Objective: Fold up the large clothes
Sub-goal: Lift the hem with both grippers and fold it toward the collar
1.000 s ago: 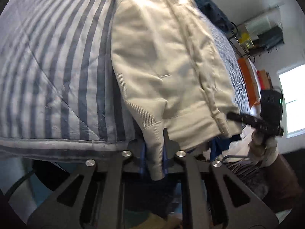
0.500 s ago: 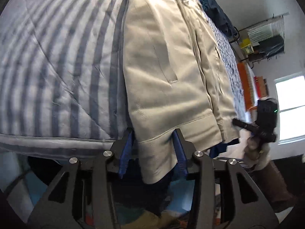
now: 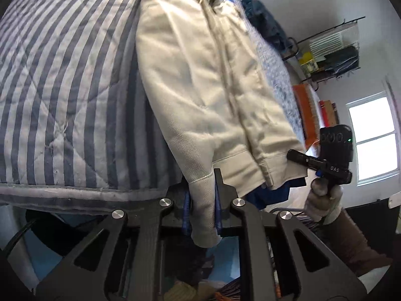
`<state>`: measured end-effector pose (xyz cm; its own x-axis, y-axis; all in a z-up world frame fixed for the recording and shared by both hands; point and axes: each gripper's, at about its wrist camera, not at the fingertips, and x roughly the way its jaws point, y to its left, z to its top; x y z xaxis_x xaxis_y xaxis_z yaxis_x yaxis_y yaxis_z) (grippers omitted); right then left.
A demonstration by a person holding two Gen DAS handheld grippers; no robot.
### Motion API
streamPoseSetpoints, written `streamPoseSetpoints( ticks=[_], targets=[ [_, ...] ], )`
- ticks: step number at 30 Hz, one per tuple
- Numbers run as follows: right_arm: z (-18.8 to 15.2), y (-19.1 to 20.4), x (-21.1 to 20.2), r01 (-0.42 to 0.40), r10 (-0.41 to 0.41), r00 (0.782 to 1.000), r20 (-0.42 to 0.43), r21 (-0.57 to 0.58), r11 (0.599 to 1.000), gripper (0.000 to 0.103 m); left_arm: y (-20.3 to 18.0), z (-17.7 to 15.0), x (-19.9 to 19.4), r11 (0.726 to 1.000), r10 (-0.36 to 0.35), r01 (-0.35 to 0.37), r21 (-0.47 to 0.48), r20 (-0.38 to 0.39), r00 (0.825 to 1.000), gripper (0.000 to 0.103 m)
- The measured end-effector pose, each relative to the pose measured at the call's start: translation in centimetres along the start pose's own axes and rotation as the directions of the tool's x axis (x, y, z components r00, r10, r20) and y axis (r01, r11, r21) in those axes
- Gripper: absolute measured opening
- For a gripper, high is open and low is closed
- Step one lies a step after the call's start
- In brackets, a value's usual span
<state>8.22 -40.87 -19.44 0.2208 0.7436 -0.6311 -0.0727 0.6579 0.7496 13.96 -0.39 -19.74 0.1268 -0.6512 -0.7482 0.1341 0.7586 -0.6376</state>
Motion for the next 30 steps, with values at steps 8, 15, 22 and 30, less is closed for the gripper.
streamPoseSetpoints(
  ticks=[8,15,22,30],
  targets=[
    [3.3,1.3,-2.4,-0.043,0.039,0.994,0.101,0.043,0.998,0.017,-1.6,2.9,-2.9,0.998,-0.068,0.069,-0.013,0.100,0.993,0.011],
    [8.7,2.2,-3.1,-0.012,-0.001,0.983,0.183,0.072,0.997,0.017,-1.9,7.8,-4.0,0.995,-0.080,0.088,-0.040,0.177,0.981,0.011],
    [13.6,0.7,-1.3,0.044,-0.062,0.981,0.182,0.105,0.993,0.016,-0.9,12.5,-2.1,0.994,-0.051,0.067,-0.087,0.178,0.983,0.011],
    [17.6,-1.6,1.9,0.093,-0.113,0.984,0.136,0.139,0.986,0.016,1.0,16.6,1.6,0.993,0.023,-0.005,-0.122,0.146,0.989,0.011]
  ],
)
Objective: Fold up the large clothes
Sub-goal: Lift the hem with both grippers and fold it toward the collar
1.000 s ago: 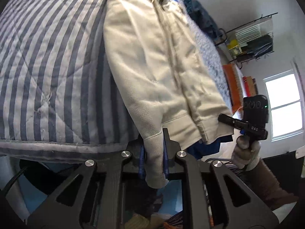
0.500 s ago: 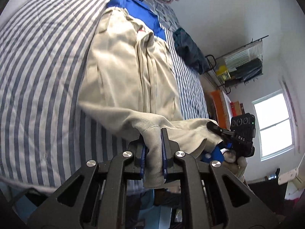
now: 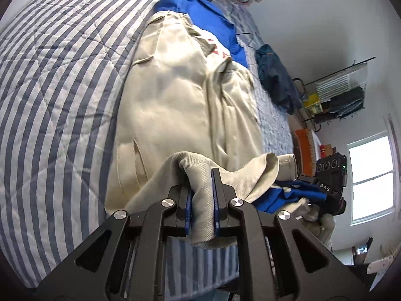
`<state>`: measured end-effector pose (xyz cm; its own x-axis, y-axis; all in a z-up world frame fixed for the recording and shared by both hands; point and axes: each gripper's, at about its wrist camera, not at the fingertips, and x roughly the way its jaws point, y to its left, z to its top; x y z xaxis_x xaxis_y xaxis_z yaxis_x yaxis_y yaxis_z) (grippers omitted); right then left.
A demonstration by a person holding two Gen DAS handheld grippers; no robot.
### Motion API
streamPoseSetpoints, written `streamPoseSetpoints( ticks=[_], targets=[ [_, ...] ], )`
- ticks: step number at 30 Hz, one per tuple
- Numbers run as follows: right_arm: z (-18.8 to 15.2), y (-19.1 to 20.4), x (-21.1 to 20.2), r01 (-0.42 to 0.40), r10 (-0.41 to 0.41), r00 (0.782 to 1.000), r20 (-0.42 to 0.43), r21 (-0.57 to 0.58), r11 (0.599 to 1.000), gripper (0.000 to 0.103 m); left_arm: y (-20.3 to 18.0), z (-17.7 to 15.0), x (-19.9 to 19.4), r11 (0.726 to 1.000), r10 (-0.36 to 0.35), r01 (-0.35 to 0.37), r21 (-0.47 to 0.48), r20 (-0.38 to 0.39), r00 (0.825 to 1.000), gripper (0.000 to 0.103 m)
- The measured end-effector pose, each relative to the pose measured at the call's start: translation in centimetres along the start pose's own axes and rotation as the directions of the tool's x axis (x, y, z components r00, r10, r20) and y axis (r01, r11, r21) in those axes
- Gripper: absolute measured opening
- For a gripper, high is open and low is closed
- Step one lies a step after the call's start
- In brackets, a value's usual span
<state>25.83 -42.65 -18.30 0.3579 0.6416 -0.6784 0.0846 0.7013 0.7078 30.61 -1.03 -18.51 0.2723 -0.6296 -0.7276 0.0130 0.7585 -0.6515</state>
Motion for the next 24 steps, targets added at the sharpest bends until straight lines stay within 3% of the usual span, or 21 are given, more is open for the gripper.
streamPoseSetpoints(
  ticks=[9,13,14,16,18,21,24],
  targets=[
    [1.6,-2.8,4.0,-0.019,0.024,0.999,-0.049,0.106,0.994,0.017,2.3,1.4,3.8,0.998,0.048,-0.049,-0.042,-0.045,0.998,0.011],
    [1.6,-3.4,3.8,-0.059,0.066,0.996,-0.051,0.141,0.988,0.022,2.7,1.8,4.2,0.997,0.029,-0.033,-0.064,-0.060,0.998,0.012],
    [1.6,-3.6,3.7,-0.072,0.081,0.995,-0.051,0.152,0.986,0.025,2.9,1.9,4.1,0.997,0.021,-0.026,-0.074,-0.063,0.998,0.013],
    [1.6,-4.2,2.9,-0.135,0.143,0.989,-0.029,0.194,0.972,0.043,3.2,2.0,4.0,0.995,-0.001,-0.007,-0.102,-0.070,0.998,0.014],
    [1.7,-4.3,1.8,-0.179,0.181,0.983,0.014,0.215,0.960,0.080,3.3,2.0,3.5,0.993,-0.015,0.007,-0.114,-0.066,0.998,0.015],
    [2.1,-4.4,-0.5,-0.238,0.229,0.971,0.068,0.224,0.945,0.085,3.5,2.3,2.6,0.987,-0.047,0.036,-0.159,-0.065,0.997,0.018],
    [2.3,-3.6,-3.4,-0.238,0.224,0.969,0.103,0.146,0.960,0.082,3.8,2.7,1.0,0.968,-0.136,0.128,-0.216,-0.024,0.990,0.031]
  ],
)
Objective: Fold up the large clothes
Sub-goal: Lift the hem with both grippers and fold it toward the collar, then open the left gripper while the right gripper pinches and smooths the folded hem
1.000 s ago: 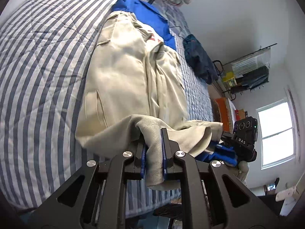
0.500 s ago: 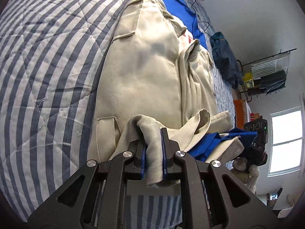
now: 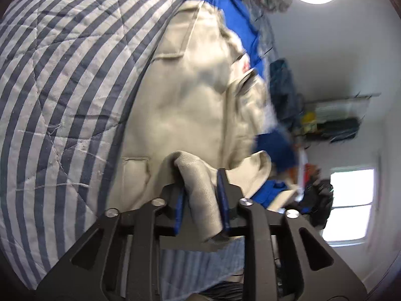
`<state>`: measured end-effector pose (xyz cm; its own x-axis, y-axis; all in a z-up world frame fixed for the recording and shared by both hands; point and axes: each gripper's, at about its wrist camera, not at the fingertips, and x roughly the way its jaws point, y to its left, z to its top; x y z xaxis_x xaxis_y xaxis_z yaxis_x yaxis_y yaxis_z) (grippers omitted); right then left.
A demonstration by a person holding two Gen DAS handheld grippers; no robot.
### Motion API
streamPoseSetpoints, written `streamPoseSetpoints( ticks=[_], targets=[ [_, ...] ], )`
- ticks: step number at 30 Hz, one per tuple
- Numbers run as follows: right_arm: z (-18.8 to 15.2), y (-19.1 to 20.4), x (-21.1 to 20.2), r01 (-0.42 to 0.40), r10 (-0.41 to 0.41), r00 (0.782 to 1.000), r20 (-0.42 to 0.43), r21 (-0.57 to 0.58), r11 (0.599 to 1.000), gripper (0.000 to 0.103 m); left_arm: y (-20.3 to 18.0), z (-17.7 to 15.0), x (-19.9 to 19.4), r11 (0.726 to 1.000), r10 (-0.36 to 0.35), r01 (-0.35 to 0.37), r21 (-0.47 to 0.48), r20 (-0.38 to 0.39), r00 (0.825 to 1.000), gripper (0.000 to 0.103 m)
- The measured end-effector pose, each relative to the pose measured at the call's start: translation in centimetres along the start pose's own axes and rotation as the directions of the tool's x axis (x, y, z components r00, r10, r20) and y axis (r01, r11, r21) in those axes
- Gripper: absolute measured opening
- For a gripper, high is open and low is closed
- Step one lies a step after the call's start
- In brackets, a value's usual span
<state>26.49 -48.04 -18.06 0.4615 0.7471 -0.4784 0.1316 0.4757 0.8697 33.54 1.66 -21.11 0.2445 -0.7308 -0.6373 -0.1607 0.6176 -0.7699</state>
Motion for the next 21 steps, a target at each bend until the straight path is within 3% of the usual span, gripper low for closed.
streamPoseSetpoints(
  ticks=[1,3,5,8,10,14,18,21],
  targets=[
    [-0.2,1.1,-0.6,0.026,-0.026,1.000,-0.001,-0.067,0.997,0.080,-0.2,0.1,-0.5,1.000,-0.026,0.026,-0.006,0.010,1.000,0.040],
    [-0.9,2.8,-0.6,0.052,-0.054,0.999,-0.008,-0.163,0.985,0.066,-0.7,0.3,-1.2,0.999,-0.034,0.034,0.004,0.026,0.999,0.046],
    [-2.3,4.8,0.0,0.127,-0.141,0.990,-0.025,-0.305,0.944,0.060,-1.2,0.7,-1.8,0.999,-0.038,0.037,0.021,0.046,0.998,0.046],
    [-3.9,5.7,1.1,0.298,-0.316,0.948,0.037,-0.449,0.843,0.060,-2.6,1.0,-4.2,0.997,-0.008,-0.001,0.079,0.111,0.994,0.046],
    [-4.1,4.9,1.7,0.344,-0.371,0.928,0.042,-0.484,0.805,0.061,-3.6,0.5,-5.7,0.988,0.025,-0.048,0.147,0.155,0.988,0.046],
    [-4.3,2.3,2.8,0.352,-0.410,0.912,-0.019,-0.476,0.805,0.059,-6.2,-2.4,-6.5,0.920,0.087,-0.139,0.367,0.155,0.984,0.046],
    [-5.4,0.8,3.7,0.331,-0.423,0.902,-0.089,-0.489,0.807,0.047,-7.2,-5.4,-3.2,0.840,0.175,-0.198,0.505,0.095,0.980,0.043],
    [-6.2,0.6,4.3,0.334,-0.441,0.891,-0.107,-0.505,0.796,0.046,-7.0,-5.9,-0.5,0.833,0.208,-0.202,0.516,0.047,0.977,0.037]
  ],
)
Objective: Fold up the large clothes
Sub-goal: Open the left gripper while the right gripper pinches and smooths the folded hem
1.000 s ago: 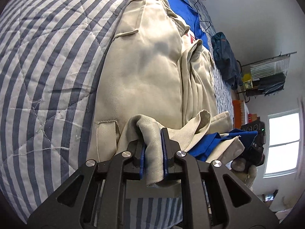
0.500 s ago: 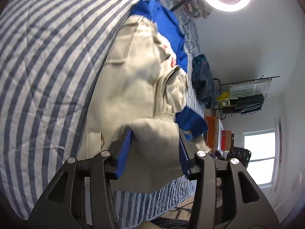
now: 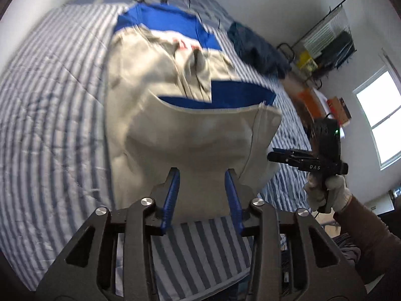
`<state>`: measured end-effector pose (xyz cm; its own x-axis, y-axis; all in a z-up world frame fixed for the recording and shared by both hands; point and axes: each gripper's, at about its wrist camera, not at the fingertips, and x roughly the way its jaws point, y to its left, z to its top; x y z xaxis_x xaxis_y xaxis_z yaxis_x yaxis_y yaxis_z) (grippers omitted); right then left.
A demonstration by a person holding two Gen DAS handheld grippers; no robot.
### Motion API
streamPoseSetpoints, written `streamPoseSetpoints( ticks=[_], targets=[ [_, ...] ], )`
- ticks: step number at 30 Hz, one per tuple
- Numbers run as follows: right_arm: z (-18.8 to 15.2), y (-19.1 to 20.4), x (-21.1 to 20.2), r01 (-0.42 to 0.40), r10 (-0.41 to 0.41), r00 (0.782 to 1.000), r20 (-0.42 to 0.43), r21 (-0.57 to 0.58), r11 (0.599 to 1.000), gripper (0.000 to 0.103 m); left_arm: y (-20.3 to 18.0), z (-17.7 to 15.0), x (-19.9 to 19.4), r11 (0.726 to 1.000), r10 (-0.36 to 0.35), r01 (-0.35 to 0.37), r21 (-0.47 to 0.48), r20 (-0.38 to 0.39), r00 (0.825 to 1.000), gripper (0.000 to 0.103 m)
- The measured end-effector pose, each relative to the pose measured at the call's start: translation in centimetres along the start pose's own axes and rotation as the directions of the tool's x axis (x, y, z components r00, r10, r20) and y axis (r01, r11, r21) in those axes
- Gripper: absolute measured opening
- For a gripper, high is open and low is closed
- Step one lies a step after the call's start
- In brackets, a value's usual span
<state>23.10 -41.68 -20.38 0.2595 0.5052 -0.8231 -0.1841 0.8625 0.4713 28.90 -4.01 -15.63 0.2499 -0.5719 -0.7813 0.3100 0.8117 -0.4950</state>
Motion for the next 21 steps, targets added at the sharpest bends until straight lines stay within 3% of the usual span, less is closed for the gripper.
streamPoseSetpoints(
  ticks=[4,6,8,10,12,14,16,17,18,19,21],
  targets=[
    [-0.5,0.1,0.7,0.021,-0.021,1.000,-0.018,0.004,1.000,0.047,-0.4,1.2,2.1,1.000,0.015,-0.015,-0.001,-0.013,1.000,0.037],
    [-0.7,0.2,0.6,-0.004,0.005,1.000,-0.030,0.007,1.000,0.020,0.0,1.9,3.1,0.999,0.051,-0.051,-0.006,-0.010,0.999,0.037],
    [-0.8,0.6,0.1,-0.031,0.031,0.999,-0.031,0.004,1.000,0.008,0.8,2.6,4.4,0.993,0.117,-0.117,-0.032,-0.019,0.993,0.037],
    [-1.2,1.0,-0.6,-0.014,0.012,0.999,-0.045,-0.041,0.999,0.006,2.1,3.1,6.5,0.978,0.201,-0.203,-0.045,-0.038,0.979,0.037],
    [-1.3,0.6,-0.4,0.027,-0.029,0.997,-0.071,-0.029,0.999,0.005,3.1,2.9,7.8,0.975,0.211,-0.214,-0.064,-0.050,0.976,0.035],
    [-1.4,0.3,-0.7,0.007,-0.009,0.998,-0.070,-0.021,1.000,0.006,3.0,2.9,7.1,0.977,0.202,-0.204,-0.059,-0.036,0.979,0.035],
    [-1.0,0.6,-1.7,0.011,-0.014,0.999,-0.045,-0.059,0.998,0.017,2.9,2.9,4.7,0.981,0.189,-0.188,-0.052,0.014,0.982,0.036],
    [-0.9,0.3,-2.9,0.009,-0.010,1.000,-0.010,-0.068,0.998,0.032,3.1,2.7,3.6,0.980,0.194,-0.191,-0.055,0.044,0.980,0.039],
    [-0.6,0.3,-3.4,0.008,-0.006,1.000,0.023,-0.066,0.998,0.043,3.5,2.6,2.4,0.980,0.194,-0.190,-0.061,0.078,0.978,0.049],
    [-0.1,0.0,-4.2,-0.014,0.017,0.997,0.078,-0.048,0.999,0.046,4.0,2.7,1.8,0.981,0.188,-0.182,-0.071,0.097,0.977,0.056],
    [1.2,-0.3,-4.4,-0.041,0.043,0.991,0.129,-0.015,0.999,0.048,5.6,2.9,1.4,0.982,0.165,-0.154,-0.113,0.105,0.981,0.057]
  ],
)
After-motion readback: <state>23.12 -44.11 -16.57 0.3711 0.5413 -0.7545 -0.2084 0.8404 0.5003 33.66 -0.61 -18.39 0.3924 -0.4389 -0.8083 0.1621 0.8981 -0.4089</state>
